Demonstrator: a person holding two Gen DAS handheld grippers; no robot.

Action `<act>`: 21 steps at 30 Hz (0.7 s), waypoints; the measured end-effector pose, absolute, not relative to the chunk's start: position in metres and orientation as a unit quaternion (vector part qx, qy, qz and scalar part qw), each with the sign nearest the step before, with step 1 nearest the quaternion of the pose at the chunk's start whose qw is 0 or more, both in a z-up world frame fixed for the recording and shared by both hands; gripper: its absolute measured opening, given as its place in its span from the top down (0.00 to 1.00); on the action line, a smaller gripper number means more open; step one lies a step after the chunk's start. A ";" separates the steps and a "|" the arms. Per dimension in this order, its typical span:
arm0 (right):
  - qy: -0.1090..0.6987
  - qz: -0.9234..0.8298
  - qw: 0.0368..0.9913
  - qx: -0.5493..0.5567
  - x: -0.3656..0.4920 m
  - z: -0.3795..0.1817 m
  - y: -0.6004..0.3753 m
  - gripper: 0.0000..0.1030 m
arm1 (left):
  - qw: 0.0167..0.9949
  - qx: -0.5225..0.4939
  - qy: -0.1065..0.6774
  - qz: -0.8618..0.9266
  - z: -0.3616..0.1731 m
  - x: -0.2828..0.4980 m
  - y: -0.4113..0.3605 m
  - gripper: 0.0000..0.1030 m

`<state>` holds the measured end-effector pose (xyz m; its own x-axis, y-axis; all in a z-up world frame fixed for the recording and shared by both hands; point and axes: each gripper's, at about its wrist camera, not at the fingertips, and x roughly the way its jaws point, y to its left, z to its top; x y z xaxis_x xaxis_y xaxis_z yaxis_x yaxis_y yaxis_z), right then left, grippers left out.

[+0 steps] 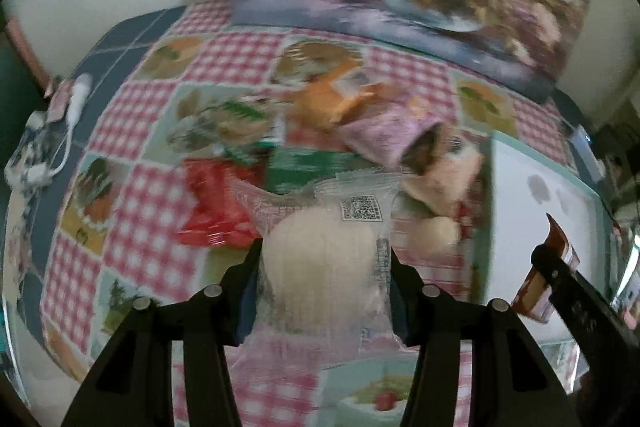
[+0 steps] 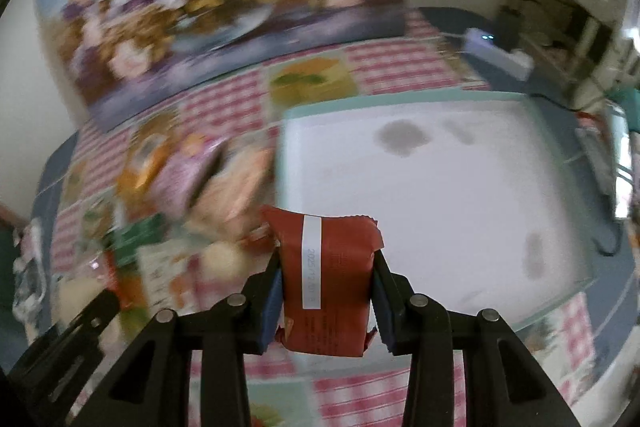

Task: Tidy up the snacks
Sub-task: 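Carry the bun and red-brown packet into the white tray while both tools open to release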

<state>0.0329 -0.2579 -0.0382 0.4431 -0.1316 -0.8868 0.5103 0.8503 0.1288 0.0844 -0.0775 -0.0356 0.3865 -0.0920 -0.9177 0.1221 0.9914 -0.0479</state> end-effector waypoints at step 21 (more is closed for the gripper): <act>0.492 -0.365 0.752 0.244 -0.012 -0.075 -0.399 0.59 | 0.802 0.074 0.550 -0.220 -0.050 0.099 -0.251 0.40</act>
